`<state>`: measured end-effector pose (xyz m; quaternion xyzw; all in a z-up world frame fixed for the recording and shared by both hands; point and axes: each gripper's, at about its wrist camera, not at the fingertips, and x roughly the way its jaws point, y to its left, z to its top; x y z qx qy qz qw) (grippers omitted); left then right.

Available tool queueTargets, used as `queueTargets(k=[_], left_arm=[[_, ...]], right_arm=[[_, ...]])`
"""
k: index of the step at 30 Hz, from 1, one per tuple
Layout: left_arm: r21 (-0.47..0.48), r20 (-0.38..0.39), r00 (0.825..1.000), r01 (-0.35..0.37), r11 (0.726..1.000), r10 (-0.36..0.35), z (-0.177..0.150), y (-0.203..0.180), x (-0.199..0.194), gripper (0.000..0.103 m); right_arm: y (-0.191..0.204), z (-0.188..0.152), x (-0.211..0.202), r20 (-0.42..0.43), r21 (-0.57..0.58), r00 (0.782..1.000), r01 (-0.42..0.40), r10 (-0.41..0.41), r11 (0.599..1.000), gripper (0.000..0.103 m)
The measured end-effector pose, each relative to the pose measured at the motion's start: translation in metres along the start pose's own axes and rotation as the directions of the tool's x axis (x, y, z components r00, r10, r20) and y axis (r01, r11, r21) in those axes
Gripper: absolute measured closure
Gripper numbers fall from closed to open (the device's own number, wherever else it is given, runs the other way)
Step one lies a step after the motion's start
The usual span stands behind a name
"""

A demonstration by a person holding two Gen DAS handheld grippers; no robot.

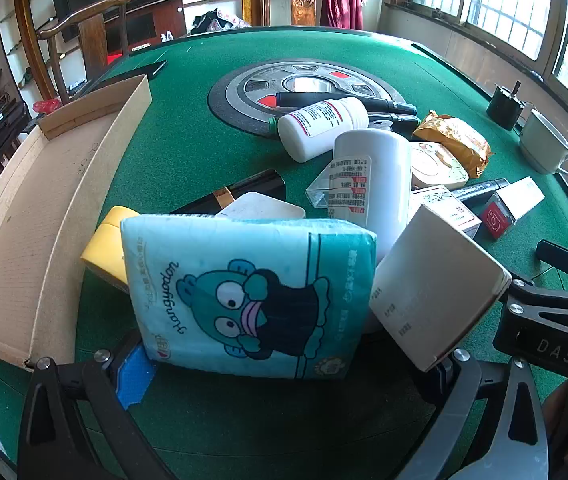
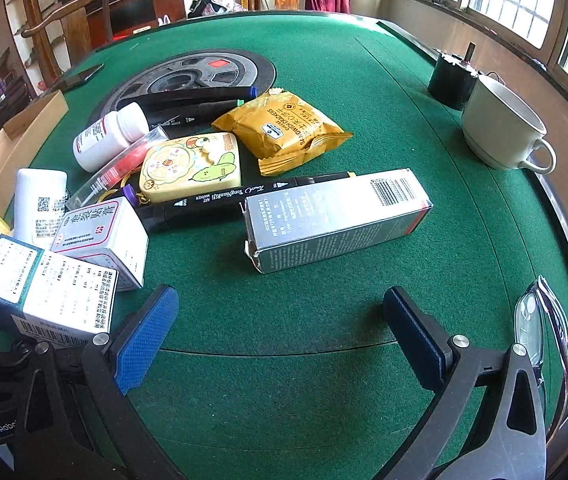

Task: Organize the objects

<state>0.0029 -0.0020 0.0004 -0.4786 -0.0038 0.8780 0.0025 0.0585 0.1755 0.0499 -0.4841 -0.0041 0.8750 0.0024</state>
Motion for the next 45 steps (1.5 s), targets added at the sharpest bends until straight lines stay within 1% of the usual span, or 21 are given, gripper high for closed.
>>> queueTargets(k=[13,16,18,19,21,25,26,28,29,31,33,34,35,36,37,38,39,41,42,43,45], left_arm=[[0.011,0.0,1.0,0.006,1.0,-0.006,-0.001,0.0,-0.001,0.0],[0.044,-0.008,0.998,0.061,0.997,-0.061,-0.002,0.003,-0.004,0.001],[0.04,0.015,0.995,0.099,0.994,-0.1,-0.009,0.015,-0.017,0.001],[0.05,0.035,0.991,0.124,0.991,-0.126,-0.013,0.018,-0.023,0.001],[0.084,0.063,0.988,0.134,0.987,-0.139,-0.022,0.024,-0.037,0.001],[0.137,0.125,0.975,0.166,0.977,-0.183,-0.041,0.035,-0.064,0.001],[0.15,0.133,0.968,0.191,0.97,-0.211,-0.045,0.039,-0.07,0.001],[0.153,0.141,0.962,0.212,0.965,-0.233,-0.041,0.037,-0.071,0.001],[0.149,0.147,0.959,0.222,0.964,-0.244,-0.044,0.041,-0.074,0.001],[0.146,0.149,0.953,0.241,0.959,-0.262,-0.047,0.048,-0.076,0.005],[0.138,0.157,0.95,0.248,0.959,-0.269,-0.048,0.053,-0.076,0.008],[0.132,0.16,0.95,0.25,0.959,-0.27,-0.048,0.054,-0.075,0.009],[0.123,0.161,0.951,0.248,0.961,-0.265,-0.047,0.058,-0.074,0.009],[0.112,0.164,0.952,0.243,0.964,-0.259,-0.044,0.06,-0.073,0.009],[0.095,0.17,0.95,0.247,0.964,-0.261,-0.041,0.064,-0.073,0.009],[0.078,0.172,0.947,0.261,0.962,-0.27,-0.038,0.067,-0.073,0.009],[0.063,0.167,0.942,0.285,0.957,-0.291,-0.035,0.07,-0.072,0.009],[0.048,0.156,0.937,0.307,0.95,-0.311,-0.025,0.07,-0.069,0.009],[0.048,0.15,0.937,0.312,0.949,-0.315,-0.022,0.069,-0.065,0.009],[0.05,0.137,0.938,0.314,0.948,-0.318,-0.018,0.067,-0.06,0.009],[0.053,0.107,0.936,0.33,0.942,-0.334,-0.009,0.061,-0.049,0.009]], right_arm=[[0.003,0.0,0.0,0.0,-0.018,1.0,-0.011,0.011,1.0,0.0],[-0.002,0.003,0.003,0.001,-0.038,1.0,-0.031,0.031,0.999,0.0],[-0.006,0.002,0.0,0.011,-0.028,0.998,-0.054,0.055,0.998,0.0],[-0.008,0.001,-0.003,0.024,-0.017,0.997,-0.07,0.07,0.997,0.0],[-0.015,0.005,-0.005,0.058,0.001,0.993,-0.101,0.101,0.995,0.001],[-0.018,0.002,-0.022,0.142,0.011,0.982,-0.125,0.122,0.992,0.001],[-0.016,0.001,-0.031,0.186,-0.001,0.974,-0.132,0.13,0.991,0.001],[-0.015,-0.004,-0.046,0.254,-0.025,0.957,-0.137,0.139,0.99,0.001],[-0.011,-0.008,-0.058,0.307,-0.067,0.939,-0.139,0.153,0.988,0.0],[-0.001,-0.013,-0.069,0.331,-0.143,0.922,-0.159,0.199,0.977,0.0],[0.011,-0.02,-0.076,0.292,-0.216,0.921,-0.201,0.259,0.956,0.0],[0.015,-0.023,-0.077,0.262,-0.236,0.917,-0.241,0.301,0.941,0.0],[0.019,-0.025,-0.077,0.223,-0.249,0.907,-0.303,0.359,0.92,0.0],[0.021,-0.026,-0.076,0.183,-0.238,0.896,-0.358,0.404,0.903,0.0],[0.021,-0.026,-0.075,0.16,-0.216,0.892,-0.387,0.424,0.896,0.0],[0.02,-0.028,-0.071,0.128,-0.18,0.882,-0.429,0.454,0.885,0.0],[0.019,-0.029,-0.067,0.099,-0.143,0.859,-0.487,0.502,0.861,0.0],[0.021,-0.03,-0.06,0.054,-0.089,0.817,-0.569,0.574,0.818,0.0],[0.024,-0.033,-0.06,0.05,-0.082,0.81,-0.58,0.585,0.81,0.0],[0.026,-0.034,-0.059,0.051,-0.08,0.809,-0.581,0.586,0.81,0.0],[0.03,-0.035,-0.06,0.06,-0.08,0.819,-0.565,0.57,0.821,0.0]])
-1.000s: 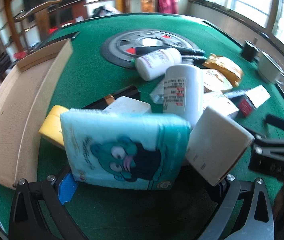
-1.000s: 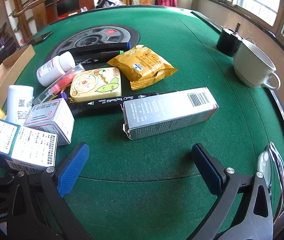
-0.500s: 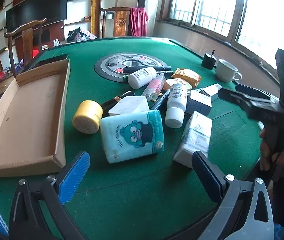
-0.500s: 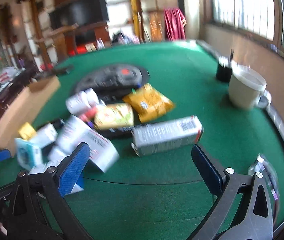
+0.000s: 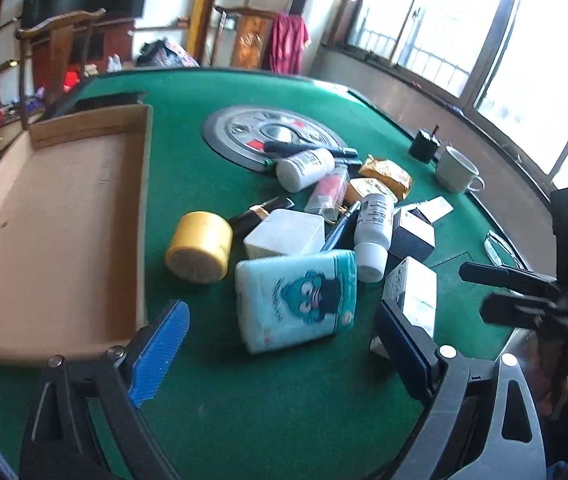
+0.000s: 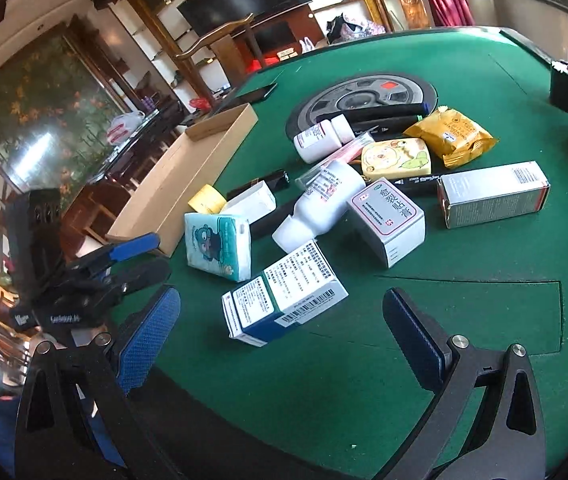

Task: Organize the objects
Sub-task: 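Grasp the blue cartoon tissue pack with the left tool while the right tool grasps a white medicine box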

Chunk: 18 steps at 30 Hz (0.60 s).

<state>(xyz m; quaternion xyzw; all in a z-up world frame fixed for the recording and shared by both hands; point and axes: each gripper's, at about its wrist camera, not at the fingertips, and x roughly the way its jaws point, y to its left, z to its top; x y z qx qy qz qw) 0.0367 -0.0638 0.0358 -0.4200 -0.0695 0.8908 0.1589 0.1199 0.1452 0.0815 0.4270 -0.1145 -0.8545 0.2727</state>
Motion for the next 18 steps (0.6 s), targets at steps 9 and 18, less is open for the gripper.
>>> queueTargets(k=[9,18], left_arm=[[0.022,-0.085,0.986,0.143,0.989,-0.141,-0.006,-0.023,0.017,0.011],[0.166,-0.011,0.991,0.132,0.977,-0.133,-0.014,-0.041,-0.018,0.011]], right_arm=[[-0.008,0.0,-0.004,-0.029,0.035,0.999,-0.019,0.02,0.999,0.0],[-0.012,-0.001,-0.011,-0.021,0.051,1.0,-0.012,0.013,0.999,0.0]])
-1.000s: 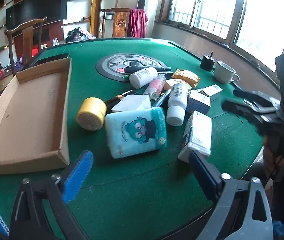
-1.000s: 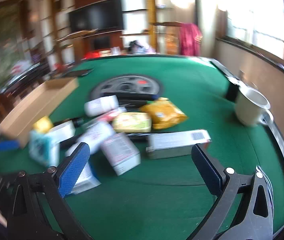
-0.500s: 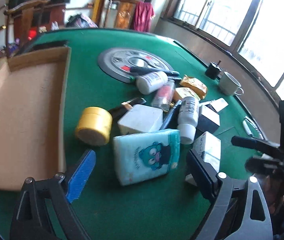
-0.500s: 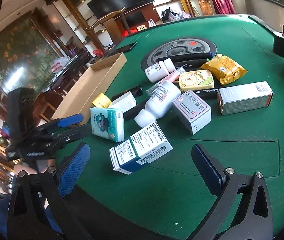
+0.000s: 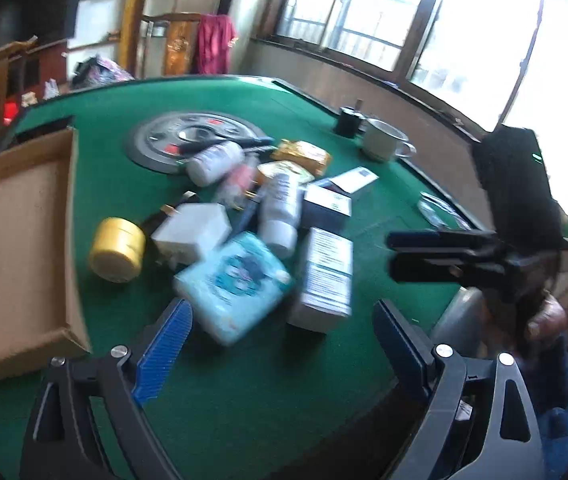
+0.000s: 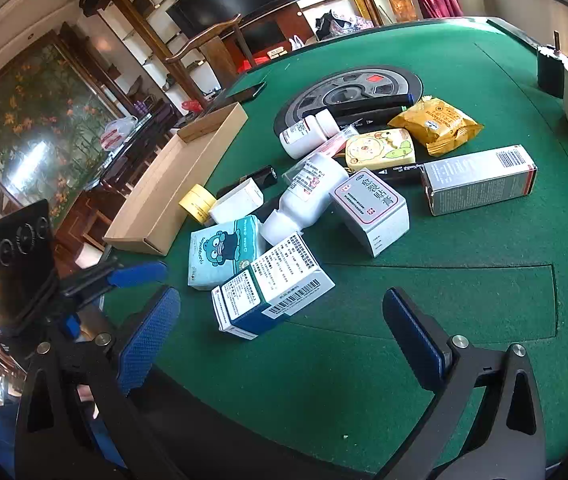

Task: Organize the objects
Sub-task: 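Grasp the blue cartoon tissue pack with the left tool while the right tool grasps a white medicine box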

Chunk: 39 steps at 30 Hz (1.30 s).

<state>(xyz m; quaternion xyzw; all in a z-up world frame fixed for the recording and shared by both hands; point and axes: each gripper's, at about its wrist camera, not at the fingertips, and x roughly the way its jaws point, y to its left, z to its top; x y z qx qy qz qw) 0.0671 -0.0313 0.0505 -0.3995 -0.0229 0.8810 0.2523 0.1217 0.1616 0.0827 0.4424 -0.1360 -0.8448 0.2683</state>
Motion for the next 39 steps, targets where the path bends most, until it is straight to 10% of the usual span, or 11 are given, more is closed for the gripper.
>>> queueTargets(k=[7,16,25,39], left_arm=[[0.103,-0.065,0.997,-0.042,0.994,0.049,0.019,0.011,0.034,0.01],[0.123,-0.159,0.978,0.159,0.98,-0.138,-0.003,-0.003,0.03,0.01],[0.043,-0.179,0.983,0.043,0.998,-0.034,0.007,-0.003,0.049,0.009],[0.014,-0.151,0.987,0.059,0.998,-0.056,-0.005,0.01,0.034,0.03]], right_arm=[[0.004,-0.003,-0.001,0.004,-0.02,1.0,0.01,-0.01,1.0,0.0],[-0.004,-0.003,-0.001,0.0,-0.001,1.0,0.022,-0.022,1.0,0.0],[-0.007,-0.004,0.006,-0.03,0.07,0.998,0.06,-0.058,0.996,0.0],[-0.001,0.005,0.015,-0.086,0.191,0.989,0.138,-0.124,0.972,0.0]])
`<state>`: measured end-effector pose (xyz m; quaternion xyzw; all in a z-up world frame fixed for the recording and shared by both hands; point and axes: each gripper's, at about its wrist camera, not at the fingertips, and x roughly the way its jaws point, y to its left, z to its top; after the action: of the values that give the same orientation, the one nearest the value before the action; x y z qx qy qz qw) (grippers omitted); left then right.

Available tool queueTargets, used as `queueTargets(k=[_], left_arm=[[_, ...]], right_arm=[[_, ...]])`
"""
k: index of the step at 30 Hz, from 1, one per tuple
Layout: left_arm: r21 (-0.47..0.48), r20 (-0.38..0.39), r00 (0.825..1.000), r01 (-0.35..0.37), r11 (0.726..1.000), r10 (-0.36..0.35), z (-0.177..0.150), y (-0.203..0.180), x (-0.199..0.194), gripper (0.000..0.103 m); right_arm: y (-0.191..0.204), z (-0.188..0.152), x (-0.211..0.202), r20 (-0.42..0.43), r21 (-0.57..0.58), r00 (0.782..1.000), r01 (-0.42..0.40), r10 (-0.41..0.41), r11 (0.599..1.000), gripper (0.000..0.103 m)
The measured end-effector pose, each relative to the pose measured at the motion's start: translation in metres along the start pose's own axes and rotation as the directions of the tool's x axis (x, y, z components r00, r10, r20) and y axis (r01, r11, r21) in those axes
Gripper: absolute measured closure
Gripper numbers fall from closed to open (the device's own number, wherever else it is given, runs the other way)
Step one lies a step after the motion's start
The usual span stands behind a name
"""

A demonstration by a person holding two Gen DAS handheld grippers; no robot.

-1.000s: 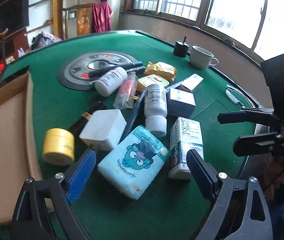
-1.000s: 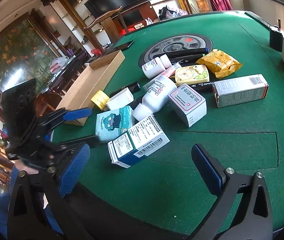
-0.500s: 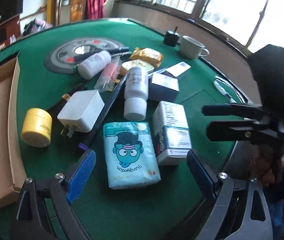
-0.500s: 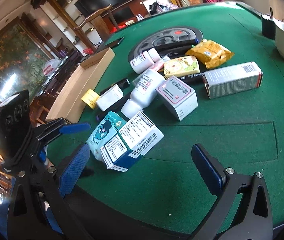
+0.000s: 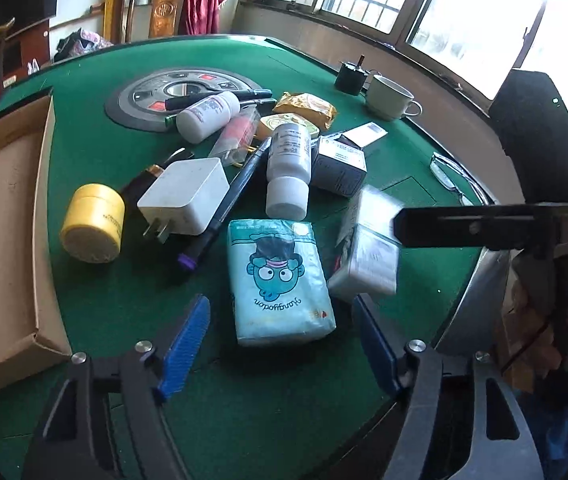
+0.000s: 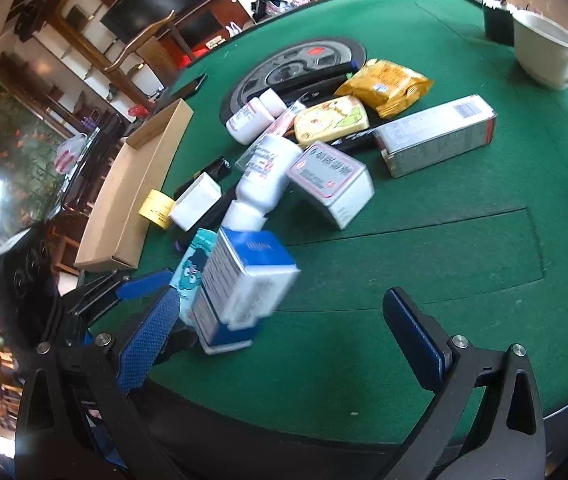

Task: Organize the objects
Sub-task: 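Grasp the blue cartoon tissue pack with the left tool while the right tool grasps a white medicine box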

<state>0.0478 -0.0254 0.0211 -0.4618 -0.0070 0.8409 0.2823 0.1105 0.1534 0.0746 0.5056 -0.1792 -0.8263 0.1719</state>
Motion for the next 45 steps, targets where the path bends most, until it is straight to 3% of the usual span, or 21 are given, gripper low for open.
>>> queueTargets(k=[4,10,13,15,17,23,28,32,34,38,41,45], left_arm=[[0.009,0.019,1.0,0.005,1.0,-0.006,-0.002,-0.001,-0.005,0.028],[-0.007,0.03,0.999,0.017,1.0,-0.017,-0.007,0.005,-0.008,0.028],[-0.019,0.023,1.0,0.015,1.0,-0.015,-0.007,0.008,-0.007,0.028],[-0.024,0.024,1.0,0.015,1.0,-0.014,-0.007,0.009,-0.007,0.028],[-0.029,0.021,1.0,0.013,1.0,-0.012,-0.004,0.006,-0.006,0.028],[-0.013,-0.028,0.999,-0.039,0.999,0.039,0.004,-0.01,0.013,0.027],[0.028,-0.058,0.987,-0.148,0.989,0.149,0.011,-0.024,0.032,0.026],[0.037,-0.035,0.976,-0.212,0.977,0.213,0.014,-0.027,0.039,0.028],[0.066,-0.01,0.959,-0.282,0.957,0.283,0.013,-0.033,0.043,0.051],[0.05,0.017,0.964,-0.266,0.963,0.265,0.009,-0.032,0.038,0.059],[-0.025,0.031,0.983,-0.18,0.983,0.181,0.005,-0.022,0.023,0.06],[-0.089,0.123,0.985,-0.109,0.99,0.119,-0.005,-0.009,-0.016,0.06]], right_arm=[[0.016,0.002,0.019,-0.043,0.019,0.998,0.037,-0.036,0.999,0.0],[0.031,-0.003,0.039,-0.053,-0.032,0.98,0.191,-0.193,0.981,0.003],[0.029,0.001,0.036,-0.013,-0.085,0.974,0.226,-0.227,0.97,0.021],[0.022,0.004,0.032,-0.011,-0.105,0.971,0.236,-0.238,0.966,0.049],[0.014,0.006,0.026,-0.014,-0.104,0.973,0.226,-0.229,0.969,0.057],[0.0,0.004,0.018,0.007,-0.132,0.967,0.253,-0.255,0.958,0.06],[-0.003,0.013,0.022,-0.004,-0.147,0.95,0.309,-0.313,0.94,0.06],[-0.006,0.021,0.023,0.03,-0.156,0.959,0.282,-0.281,0.947,0.06],[-0.007,0.02,0.02,0.048,-0.167,0.96,0.281,-0.276,0.945,0.065],[-0.016,0.009,0.01,0.061,-0.152,0.975,0.223,-0.216,0.963,0.069],[-0.019,0.0,-0.003,0.083,-0.127,0.987,0.149,-0.139,0.981,0.069],[-0.005,-0.004,-0.02,0.128,-0.152,0.989,0.096,-0.077,0.984,0.069]])
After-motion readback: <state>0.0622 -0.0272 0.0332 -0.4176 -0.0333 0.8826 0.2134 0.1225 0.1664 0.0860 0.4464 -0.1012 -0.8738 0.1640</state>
